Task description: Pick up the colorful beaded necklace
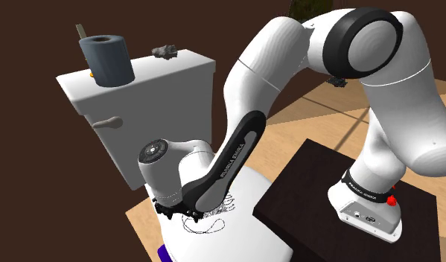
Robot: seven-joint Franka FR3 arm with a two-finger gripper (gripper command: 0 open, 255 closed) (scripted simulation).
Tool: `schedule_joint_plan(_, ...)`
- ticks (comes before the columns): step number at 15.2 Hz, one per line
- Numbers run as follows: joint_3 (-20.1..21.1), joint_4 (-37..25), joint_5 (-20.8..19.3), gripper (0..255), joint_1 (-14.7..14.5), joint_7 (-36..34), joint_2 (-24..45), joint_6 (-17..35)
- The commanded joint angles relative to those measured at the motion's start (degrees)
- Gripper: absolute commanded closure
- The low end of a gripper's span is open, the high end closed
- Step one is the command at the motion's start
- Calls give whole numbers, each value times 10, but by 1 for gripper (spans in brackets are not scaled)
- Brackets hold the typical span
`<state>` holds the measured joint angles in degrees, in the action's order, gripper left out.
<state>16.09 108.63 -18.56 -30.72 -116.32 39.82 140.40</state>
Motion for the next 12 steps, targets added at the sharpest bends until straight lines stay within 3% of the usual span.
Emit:
schedule_joint_plan(1, -5, -6, -4, 0, -4, -4, 15, 8)
schedule_joint_plan(5, -10, -13, -9, 0, -8, -7, 32, 19)
schedule_joint_plan(6, -10, -13, -10, 255, -8, -7, 32, 19)
schedule_joint_plan(12, -10, -11, -10, 255, -8, -7, 31, 20)
